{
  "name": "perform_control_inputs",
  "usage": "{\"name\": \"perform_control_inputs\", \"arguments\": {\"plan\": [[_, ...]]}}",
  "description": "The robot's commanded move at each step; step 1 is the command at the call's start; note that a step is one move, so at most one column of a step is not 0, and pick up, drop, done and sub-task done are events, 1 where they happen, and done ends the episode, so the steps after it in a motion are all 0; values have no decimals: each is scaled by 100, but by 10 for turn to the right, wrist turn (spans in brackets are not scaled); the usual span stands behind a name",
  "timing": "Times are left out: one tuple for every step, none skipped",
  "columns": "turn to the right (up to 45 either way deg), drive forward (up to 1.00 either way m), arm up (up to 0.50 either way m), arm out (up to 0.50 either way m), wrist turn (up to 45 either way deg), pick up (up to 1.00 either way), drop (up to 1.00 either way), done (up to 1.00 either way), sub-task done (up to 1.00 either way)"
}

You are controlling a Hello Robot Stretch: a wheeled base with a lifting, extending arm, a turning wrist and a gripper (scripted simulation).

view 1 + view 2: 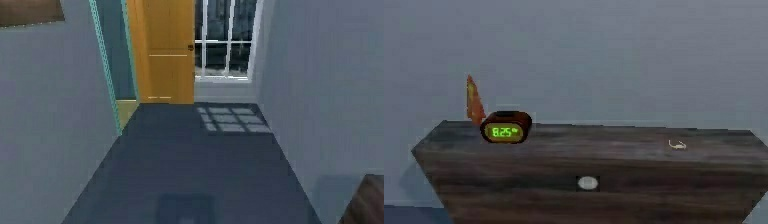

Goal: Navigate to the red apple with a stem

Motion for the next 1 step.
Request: {"name": "perform_control_inputs", "arguments": {"plan": [[-60, 0, 0, 0, 0, 0, 0, 0, 0]]}}
